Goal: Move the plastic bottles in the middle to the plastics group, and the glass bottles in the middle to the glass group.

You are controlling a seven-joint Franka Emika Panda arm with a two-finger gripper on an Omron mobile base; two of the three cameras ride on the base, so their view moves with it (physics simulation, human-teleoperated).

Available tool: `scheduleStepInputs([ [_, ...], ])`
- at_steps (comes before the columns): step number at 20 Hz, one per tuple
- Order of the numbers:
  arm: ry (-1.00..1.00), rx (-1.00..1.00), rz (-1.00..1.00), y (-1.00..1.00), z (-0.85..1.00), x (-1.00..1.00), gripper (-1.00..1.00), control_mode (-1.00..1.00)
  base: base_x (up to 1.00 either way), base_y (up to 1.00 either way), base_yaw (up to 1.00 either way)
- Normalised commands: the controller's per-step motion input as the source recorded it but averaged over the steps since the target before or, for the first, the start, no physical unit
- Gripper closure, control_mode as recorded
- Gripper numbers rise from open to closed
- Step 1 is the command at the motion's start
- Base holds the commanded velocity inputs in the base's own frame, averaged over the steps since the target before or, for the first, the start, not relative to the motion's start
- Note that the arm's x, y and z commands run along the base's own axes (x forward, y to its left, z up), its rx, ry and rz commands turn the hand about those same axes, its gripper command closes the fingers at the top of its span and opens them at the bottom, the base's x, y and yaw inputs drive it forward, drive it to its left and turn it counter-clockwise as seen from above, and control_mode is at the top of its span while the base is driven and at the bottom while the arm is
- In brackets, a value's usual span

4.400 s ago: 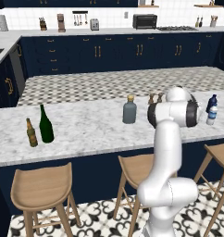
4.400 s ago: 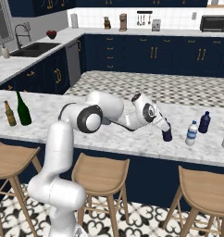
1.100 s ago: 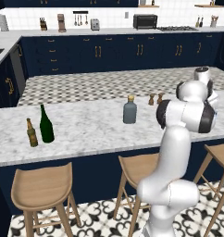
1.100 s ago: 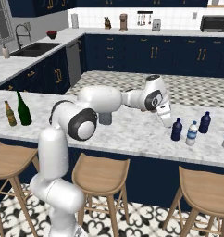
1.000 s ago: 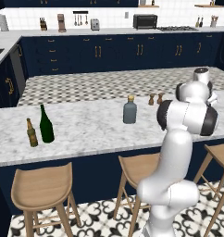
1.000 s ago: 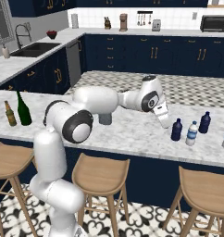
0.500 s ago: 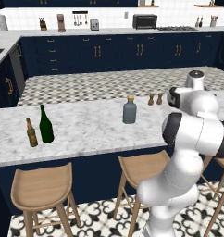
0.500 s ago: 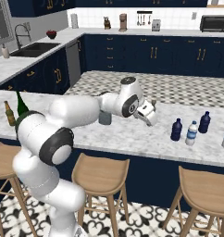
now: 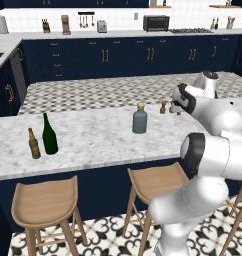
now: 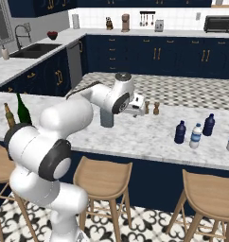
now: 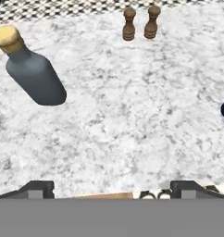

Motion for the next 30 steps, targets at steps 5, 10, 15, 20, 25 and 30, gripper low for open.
scheduleStepInputs([
  [5,0.01,0.01,0.32,0.79,0.11,0.57,-1.0,-1.0,0.0,0.0,0.0],
  [10,0.06,0.0,0.17,0.74,0.03,0.73,-1.0,-1.0,0.0,0.0,0.0],
  [15,0.19,0.0,0.15,0.61,0.0,0.78,-1.0,-1.0,0.0,0.0,0.0],
  [20,0.15,-0.02,0.05,0.2,-0.06,0.72,-1.0,-1.0,0.0,0.0,0.0],
  [25,0.17,-0.02,0.02,0.08,-0.18,0.47,-1.0,-1.0,0.0,0.0,0.0],
  [30,0.1,0.0,0.0,0.0,-0.3,0.5,-1.0,-1.0,0.0,0.0,0.0],
])
